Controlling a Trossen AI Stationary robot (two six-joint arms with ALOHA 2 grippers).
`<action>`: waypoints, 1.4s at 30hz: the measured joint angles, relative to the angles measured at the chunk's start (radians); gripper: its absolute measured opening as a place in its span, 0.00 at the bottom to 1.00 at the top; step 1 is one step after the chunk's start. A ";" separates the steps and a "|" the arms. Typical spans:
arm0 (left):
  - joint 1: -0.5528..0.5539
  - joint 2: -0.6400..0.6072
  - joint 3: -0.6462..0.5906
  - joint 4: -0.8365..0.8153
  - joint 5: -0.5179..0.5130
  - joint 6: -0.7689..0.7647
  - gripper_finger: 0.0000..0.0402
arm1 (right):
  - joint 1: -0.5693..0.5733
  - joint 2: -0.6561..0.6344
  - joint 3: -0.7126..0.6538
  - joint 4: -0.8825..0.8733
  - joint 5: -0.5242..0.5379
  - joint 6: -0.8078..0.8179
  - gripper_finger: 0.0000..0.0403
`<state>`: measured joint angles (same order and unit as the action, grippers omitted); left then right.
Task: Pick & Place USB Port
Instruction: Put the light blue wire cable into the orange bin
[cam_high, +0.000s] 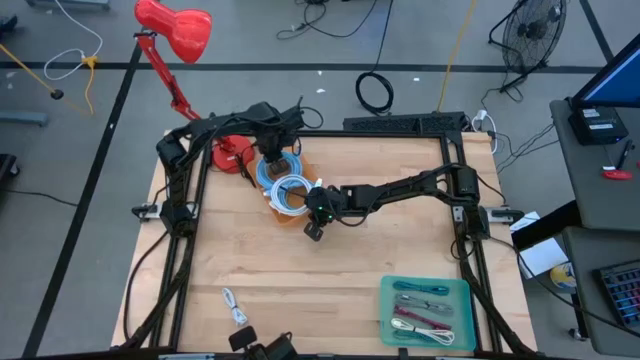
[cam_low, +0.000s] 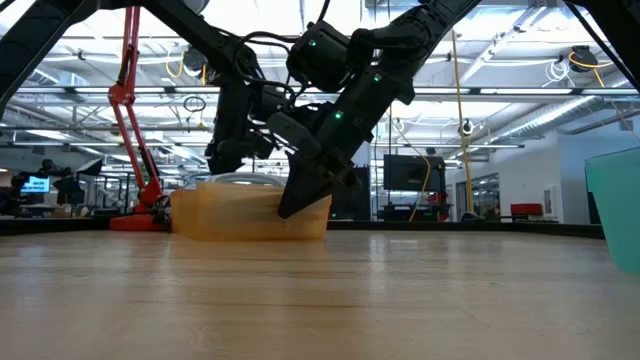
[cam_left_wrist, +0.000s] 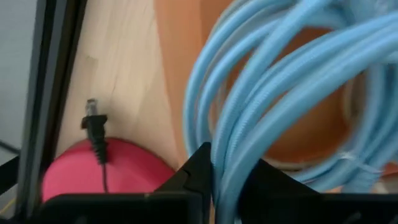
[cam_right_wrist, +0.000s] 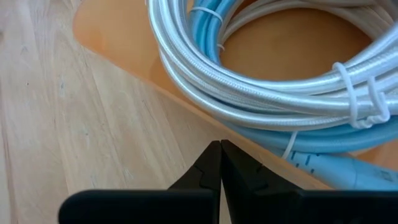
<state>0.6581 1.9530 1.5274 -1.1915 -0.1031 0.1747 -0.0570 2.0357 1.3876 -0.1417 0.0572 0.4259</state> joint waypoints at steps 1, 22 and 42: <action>-0.001 0.000 -0.004 0.007 -0.017 0.003 0.14 | 0.000 0.000 0.000 0.000 0.000 0.000 0.00; -0.102 0.001 -0.006 0.045 -0.291 0.066 0.64 | 0.000 0.000 0.000 0.003 -0.001 0.007 0.00; -0.028 -0.077 0.069 0.079 -0.221 0.025 0.58 | 0.000 0.000 0.000 -0.001 -0.005 0.010 0.00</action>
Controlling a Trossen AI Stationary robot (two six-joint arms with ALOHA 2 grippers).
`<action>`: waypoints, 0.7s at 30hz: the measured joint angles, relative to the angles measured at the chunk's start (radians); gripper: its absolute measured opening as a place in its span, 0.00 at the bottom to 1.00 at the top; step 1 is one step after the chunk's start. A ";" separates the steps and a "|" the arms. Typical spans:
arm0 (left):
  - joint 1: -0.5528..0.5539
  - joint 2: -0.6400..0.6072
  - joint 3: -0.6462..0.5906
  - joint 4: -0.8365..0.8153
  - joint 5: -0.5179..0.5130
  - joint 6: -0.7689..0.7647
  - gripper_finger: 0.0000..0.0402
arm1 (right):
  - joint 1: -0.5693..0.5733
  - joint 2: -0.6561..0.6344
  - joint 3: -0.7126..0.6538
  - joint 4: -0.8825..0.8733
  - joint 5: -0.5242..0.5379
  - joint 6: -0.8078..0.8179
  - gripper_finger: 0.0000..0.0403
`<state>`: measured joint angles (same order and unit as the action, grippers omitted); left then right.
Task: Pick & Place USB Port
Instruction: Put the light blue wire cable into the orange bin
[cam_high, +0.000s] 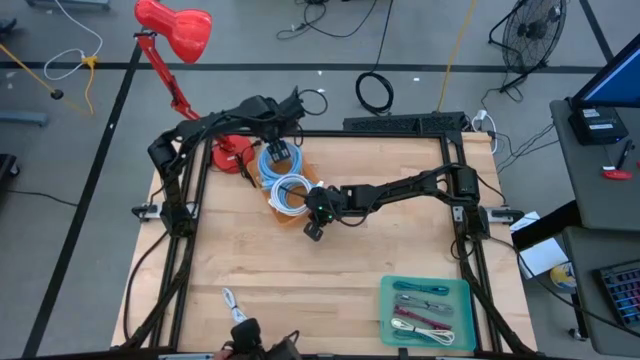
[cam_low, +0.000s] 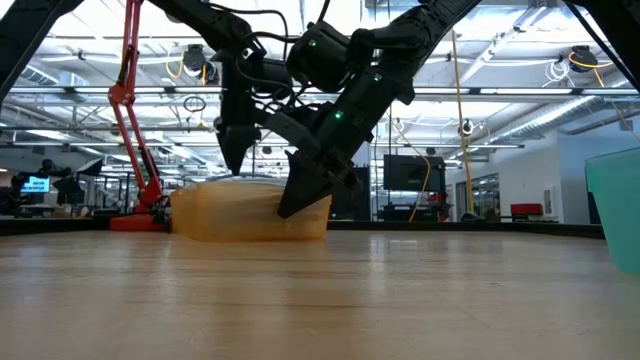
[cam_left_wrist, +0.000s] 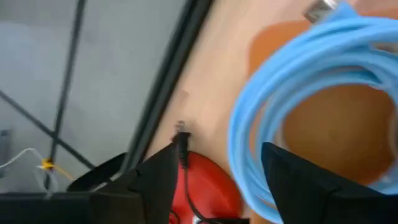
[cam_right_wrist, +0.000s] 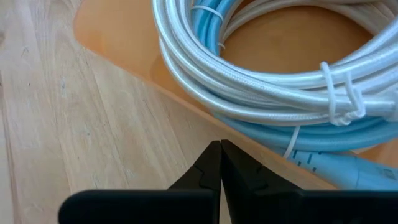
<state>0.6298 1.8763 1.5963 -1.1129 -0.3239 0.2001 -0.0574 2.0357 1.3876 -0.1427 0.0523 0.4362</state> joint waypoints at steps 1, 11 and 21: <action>0.000 0.000 0.000 -0.006 0.018 0.000 0.56 | 0.000 0.000 0.000 0.000 0.000 0.000 0.00; 0.000 0.004 0.000 -0.008 0.031 0.005 0.18 | 0.000 0.000 0.000 0.000 0.000 0.001 0.00; 0.114 -0.014 -0.001 0.108 0.053 -0.046 0.01 | 0.001 0.000 0.000 0.001 0.000 0.016 0.00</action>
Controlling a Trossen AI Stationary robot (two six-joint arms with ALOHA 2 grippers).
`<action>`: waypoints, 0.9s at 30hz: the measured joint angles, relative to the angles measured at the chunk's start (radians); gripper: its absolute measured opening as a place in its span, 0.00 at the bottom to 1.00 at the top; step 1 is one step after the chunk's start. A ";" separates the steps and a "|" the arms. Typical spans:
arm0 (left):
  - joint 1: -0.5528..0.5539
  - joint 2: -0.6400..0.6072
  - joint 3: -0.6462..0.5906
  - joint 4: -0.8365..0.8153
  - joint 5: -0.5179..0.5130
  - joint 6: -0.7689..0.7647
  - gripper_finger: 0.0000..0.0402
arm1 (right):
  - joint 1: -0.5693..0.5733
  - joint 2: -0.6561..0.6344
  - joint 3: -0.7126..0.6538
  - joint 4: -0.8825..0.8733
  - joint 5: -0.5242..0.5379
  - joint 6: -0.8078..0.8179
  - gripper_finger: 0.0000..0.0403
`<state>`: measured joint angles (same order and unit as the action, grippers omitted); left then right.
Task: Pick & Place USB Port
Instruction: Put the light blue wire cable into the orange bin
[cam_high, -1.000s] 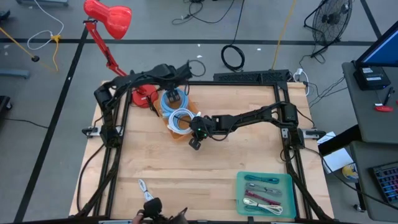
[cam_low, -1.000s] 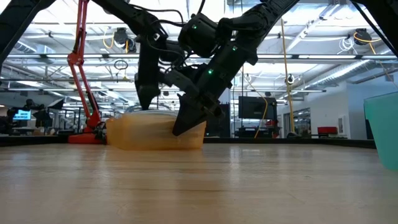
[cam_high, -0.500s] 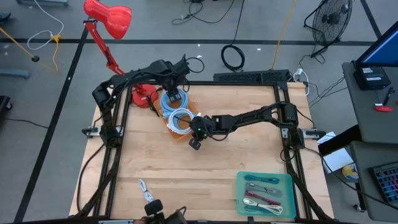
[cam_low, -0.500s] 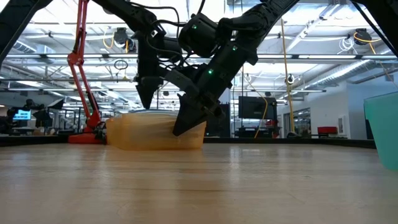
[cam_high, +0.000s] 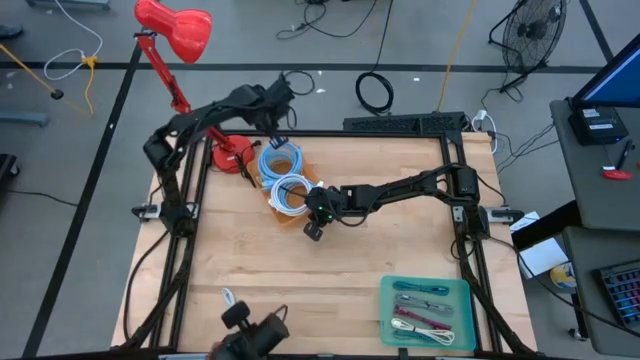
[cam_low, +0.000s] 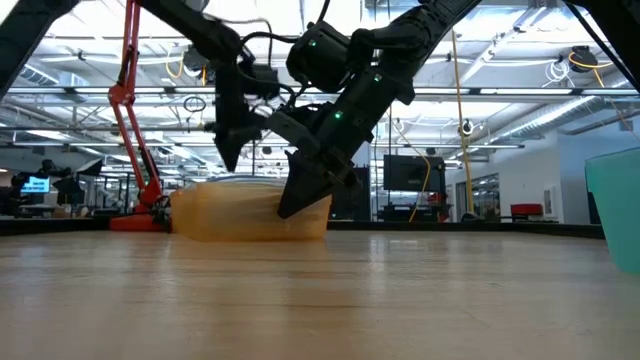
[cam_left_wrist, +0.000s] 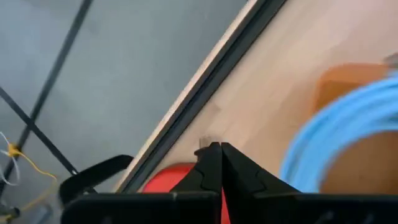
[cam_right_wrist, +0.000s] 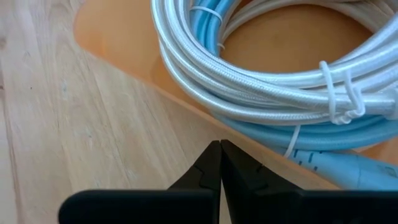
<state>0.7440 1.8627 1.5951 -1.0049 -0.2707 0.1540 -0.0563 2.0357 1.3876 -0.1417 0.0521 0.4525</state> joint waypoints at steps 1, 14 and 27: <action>0.008 0.016 0.000 0.002 0.014 -0.005 0.01 | 0.000 0.000 0.000 0.000 0.000 0.003 0.00; -0.008 0.115 -0.001 -0.020 0.150 0.016 0.00 | 0.000 0.000 0.000 0.003 0.000 0.012 0.00; -0.085 0.115 -0.001 -0.105 0.162 -0.003 0.00 | -0.009 0.000 0.000 0.003 0.003 0.031 0.00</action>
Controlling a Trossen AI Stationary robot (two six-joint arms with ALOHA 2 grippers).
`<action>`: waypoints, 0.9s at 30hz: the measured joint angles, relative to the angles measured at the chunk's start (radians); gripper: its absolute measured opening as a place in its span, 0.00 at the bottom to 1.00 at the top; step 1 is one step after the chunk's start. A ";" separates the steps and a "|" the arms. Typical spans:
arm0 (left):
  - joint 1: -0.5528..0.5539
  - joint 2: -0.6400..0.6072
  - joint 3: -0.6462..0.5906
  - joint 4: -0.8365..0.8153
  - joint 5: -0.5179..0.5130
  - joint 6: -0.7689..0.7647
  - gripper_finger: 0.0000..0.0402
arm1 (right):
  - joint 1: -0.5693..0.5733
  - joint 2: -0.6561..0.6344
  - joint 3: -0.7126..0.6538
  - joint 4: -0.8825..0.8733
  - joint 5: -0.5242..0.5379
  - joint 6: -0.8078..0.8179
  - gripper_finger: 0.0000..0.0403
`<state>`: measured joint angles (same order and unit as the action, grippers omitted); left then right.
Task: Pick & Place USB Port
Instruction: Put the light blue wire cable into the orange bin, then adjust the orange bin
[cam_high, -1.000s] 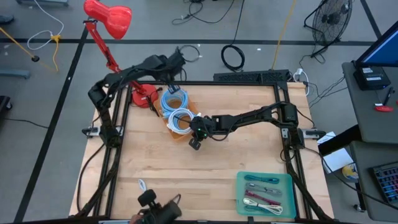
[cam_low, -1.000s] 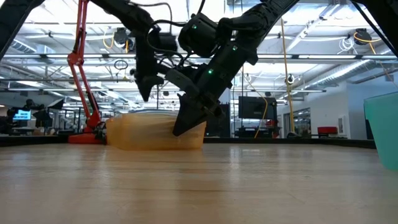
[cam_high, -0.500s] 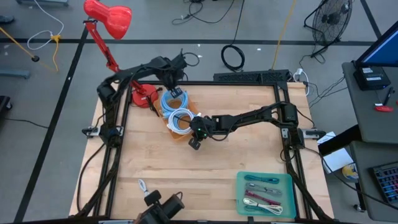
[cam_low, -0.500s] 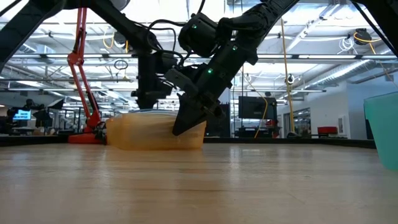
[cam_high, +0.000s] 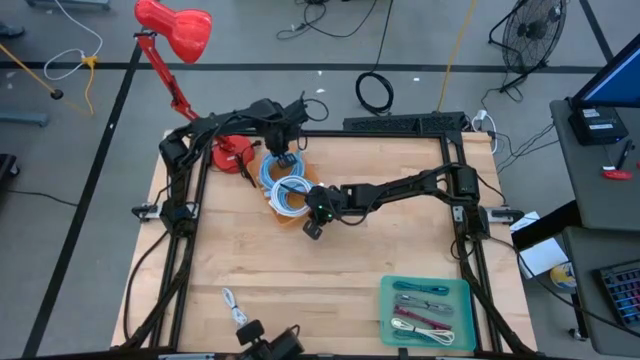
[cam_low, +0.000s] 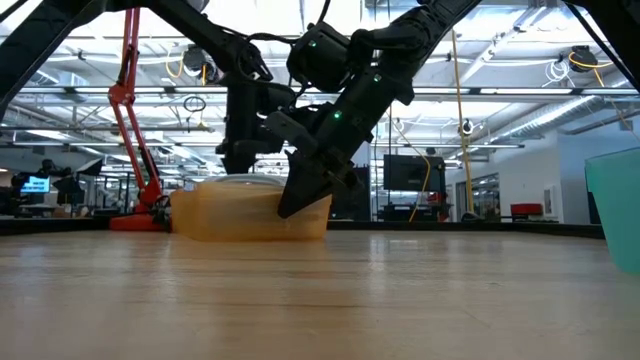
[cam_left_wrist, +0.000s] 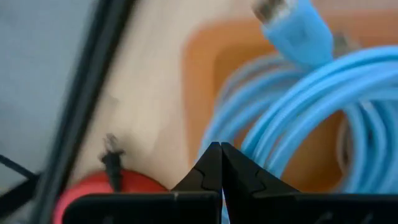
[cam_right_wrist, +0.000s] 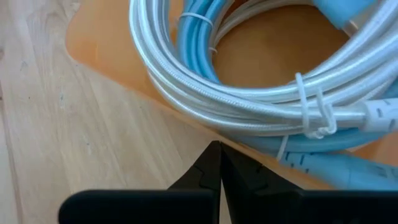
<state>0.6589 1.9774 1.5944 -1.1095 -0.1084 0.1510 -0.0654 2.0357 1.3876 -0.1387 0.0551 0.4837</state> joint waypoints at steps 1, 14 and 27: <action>0.000 0.000 0.000 -0.010 0.002 -0.003 0.00 | 0.000 0.000 0.000 0.000 0.000 0.002 0.00; 0.004 -0.010 -0.062 -0.007 -0.294 -0.058 0.00 | 0.009 0.000 0.000 0.000 0.004 0.003 0.00; 0.012 -0.098 -0.061 0.082 -0.349 -0.059 0.00 | 0.015 0.000 0.000 -0.003 0.001 -0.003 0.00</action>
<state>0.6708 1.8798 1.5333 -1.0271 -0.4571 0.0921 -0.0505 2.0357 1.3878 -0.1417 0.0559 0.4808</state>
